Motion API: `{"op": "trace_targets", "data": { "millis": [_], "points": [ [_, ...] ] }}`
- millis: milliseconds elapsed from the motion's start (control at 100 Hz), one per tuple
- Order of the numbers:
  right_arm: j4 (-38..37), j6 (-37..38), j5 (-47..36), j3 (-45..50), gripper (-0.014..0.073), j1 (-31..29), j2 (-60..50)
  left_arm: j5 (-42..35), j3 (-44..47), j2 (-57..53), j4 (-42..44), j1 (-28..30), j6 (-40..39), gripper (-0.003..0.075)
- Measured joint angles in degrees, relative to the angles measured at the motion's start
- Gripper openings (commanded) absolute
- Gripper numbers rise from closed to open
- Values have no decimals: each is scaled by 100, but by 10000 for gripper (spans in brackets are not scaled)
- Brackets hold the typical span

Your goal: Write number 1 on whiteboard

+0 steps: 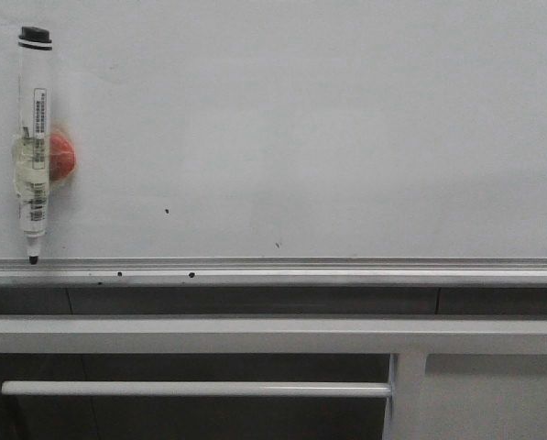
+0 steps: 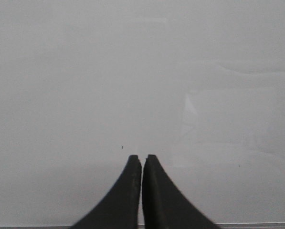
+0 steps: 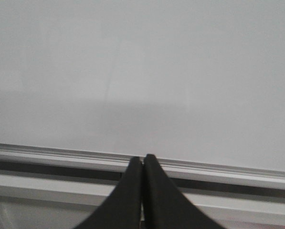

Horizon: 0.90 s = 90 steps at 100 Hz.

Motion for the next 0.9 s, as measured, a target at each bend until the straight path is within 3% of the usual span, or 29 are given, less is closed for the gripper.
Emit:
{"op": "trace_targets", "data": {
  "millis": [170, 410, 640, 800, 900],
  "points": [
    [-76, 14, -271, 0, -43, 0, 0, 0, 0, 0, 0, 0, 0, -20],
    [61, 66, -2060, 0, -43, 0, 0, 36, 0, 0, -218, 0, 0, -20],
    [264, 174, -2992, 0, -43, 0, 0, 207, 0, 0, -627, 0, 0, -20],
    [777, 640, -2860, 0, -43, 0, 0, 166, 0, 0, -627, 0, 0, -20],
    [874, 702, -1991, -34, -43, 0, 0, -188, 0, 0, -652, 0, 0, -20]
  ]
}}
